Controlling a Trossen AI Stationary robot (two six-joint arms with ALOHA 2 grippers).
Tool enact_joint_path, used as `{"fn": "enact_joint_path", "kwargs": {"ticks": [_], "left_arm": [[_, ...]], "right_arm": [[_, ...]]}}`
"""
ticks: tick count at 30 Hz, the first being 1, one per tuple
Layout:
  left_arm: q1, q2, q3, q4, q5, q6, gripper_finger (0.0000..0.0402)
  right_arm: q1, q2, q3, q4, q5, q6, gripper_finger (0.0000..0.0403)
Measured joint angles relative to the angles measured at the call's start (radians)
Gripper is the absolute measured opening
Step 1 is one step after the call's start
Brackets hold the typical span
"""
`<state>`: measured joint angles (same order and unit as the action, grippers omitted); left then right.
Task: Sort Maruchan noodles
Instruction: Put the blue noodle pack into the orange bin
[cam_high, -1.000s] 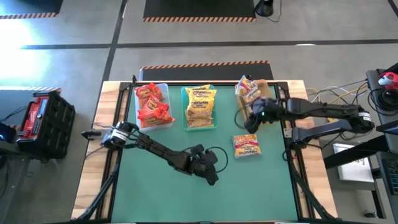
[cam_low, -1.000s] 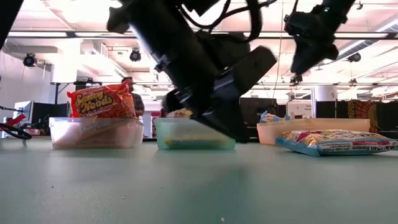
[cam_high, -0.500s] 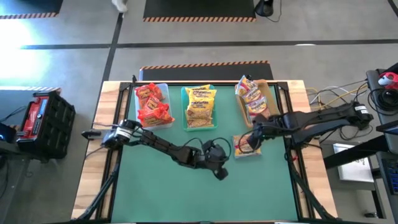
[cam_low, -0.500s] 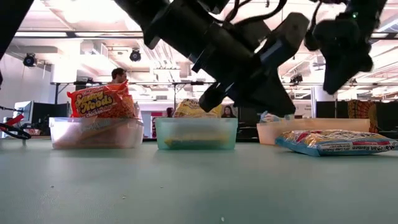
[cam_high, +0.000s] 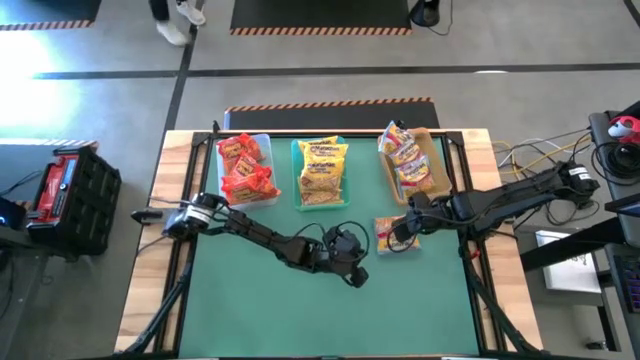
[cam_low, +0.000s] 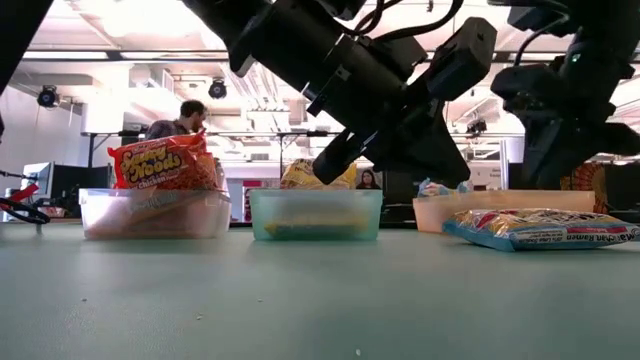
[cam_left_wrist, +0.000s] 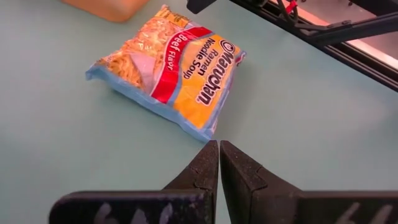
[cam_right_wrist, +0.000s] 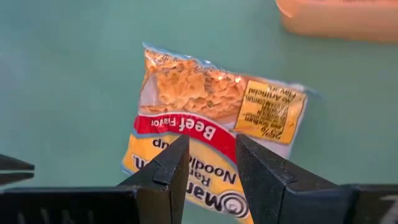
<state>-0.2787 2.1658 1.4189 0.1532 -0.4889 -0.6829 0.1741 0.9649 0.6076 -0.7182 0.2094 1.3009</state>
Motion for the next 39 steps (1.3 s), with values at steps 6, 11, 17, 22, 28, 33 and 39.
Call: {"fn": "enact_joint_path", "kwargs": {"ticks": [6,11,17,22,28,33,39], "left_arm": [[-0.001,0.0,0.0,0.0,0.0,-0.008,0.0],[-0.001,0.0,0.0,0.0,-0.002,-0.008,0.0],[-0.001,0.0,0.001,0.0,-0.037,-0.013,0.0],[-0.003,0.0,0.002,0.0,-0.036,-0.033,0.0],[-0.01,0.0,0.002,0.0,-0.034,-0.037,0.0],[-0.013,0.0,0.002,0.0,-0.033,-0.037,0.0],[-0.013,0.0,0.002,0.0,-0.032,-0.035,0.0]], "right_arm": [[0.052,0.014,-0.012,0.012,0.027,0.123,0.0118],[0.096,0.062,-0.025,0.056,0.037,0.176,0.0118],[0.129,0.153,-0.028,0.103,0.052,0.19,0.0118],[0.127,0.203,-0.027,0.103,0.057,0.059,0.0118],[0.127,0.238,-0.025,0.111,0.06,-0.357,0.0118],[0.127,0.239,-0.027,0.156,0.055,-0.892,0.0118],[0.128,0.242,-0.029,0.274,0.036,-1.764,0.0118]]}}
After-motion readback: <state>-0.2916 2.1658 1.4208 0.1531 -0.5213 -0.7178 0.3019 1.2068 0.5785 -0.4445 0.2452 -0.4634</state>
